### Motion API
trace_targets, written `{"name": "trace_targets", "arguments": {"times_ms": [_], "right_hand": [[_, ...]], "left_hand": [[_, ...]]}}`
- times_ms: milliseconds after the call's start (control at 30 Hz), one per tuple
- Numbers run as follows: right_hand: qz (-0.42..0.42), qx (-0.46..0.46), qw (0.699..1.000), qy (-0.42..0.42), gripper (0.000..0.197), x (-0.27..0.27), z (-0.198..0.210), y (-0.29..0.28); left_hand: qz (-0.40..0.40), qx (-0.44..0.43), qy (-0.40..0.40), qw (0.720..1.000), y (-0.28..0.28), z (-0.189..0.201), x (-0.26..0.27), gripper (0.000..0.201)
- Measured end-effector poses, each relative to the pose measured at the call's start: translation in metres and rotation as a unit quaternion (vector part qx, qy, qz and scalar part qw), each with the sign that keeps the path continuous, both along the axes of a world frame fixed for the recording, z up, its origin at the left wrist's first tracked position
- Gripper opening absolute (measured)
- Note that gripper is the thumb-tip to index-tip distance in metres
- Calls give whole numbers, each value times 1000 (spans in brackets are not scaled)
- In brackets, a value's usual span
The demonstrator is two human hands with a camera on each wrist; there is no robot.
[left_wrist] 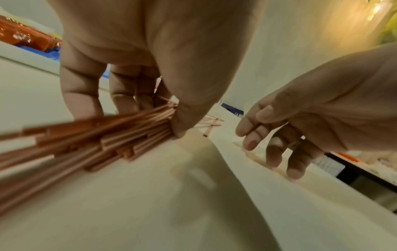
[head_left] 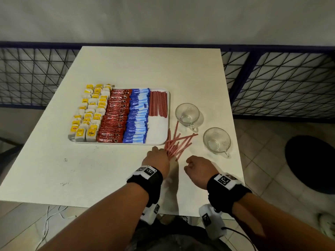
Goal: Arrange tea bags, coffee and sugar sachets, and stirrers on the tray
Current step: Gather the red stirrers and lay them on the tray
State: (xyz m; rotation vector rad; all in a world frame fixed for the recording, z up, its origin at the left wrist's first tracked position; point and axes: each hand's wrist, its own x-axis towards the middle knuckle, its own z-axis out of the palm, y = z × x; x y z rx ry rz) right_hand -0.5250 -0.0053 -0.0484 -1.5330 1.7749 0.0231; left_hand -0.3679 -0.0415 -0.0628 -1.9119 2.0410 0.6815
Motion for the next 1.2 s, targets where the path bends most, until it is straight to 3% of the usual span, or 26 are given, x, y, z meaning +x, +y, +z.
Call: {"name": "trace_targets", "arguments": {"times_ms": [267, 500, 667, 833, 900, 1000, 1067, 1200], "right_hand": [[63, -28, 996, 56, 43, 3, -5, -7], [114, -72, 986, 100, 50, 23, -2, -22], [172, -168, 966, 90, 76, 55, 9, -35], [278, -158, 940, 117, 102, 90, 17, -54], [292, -154, 935, 128, 95, 108, 21, -64], [320, -170, 920, 149, 50, 134, 26, -75], [340, -135, 916, 163, 30, 148, 30, -79], [347, -90, 918, 172, 24, 161, 38, -80]], "left_hand": [[-70, 29, -45, 996, -16, -4, 33, 30], [-142, 96, -11, 985, -32, 11, 72, 37], [-201, 99, 8, 975, -38, 21, 108, 39], [-271, 50, -17, 961, -46, 33, 143, 52], [-288, 30, -24, 957, -50, 39, 155, 53], [-310, -1, -31, 950, -55, 49, 165, 43], [-318, -15, -37, 947, -57, 53, 168, 36], [-312, -22, -17, 950, -62, 59, 176, 33]]}}
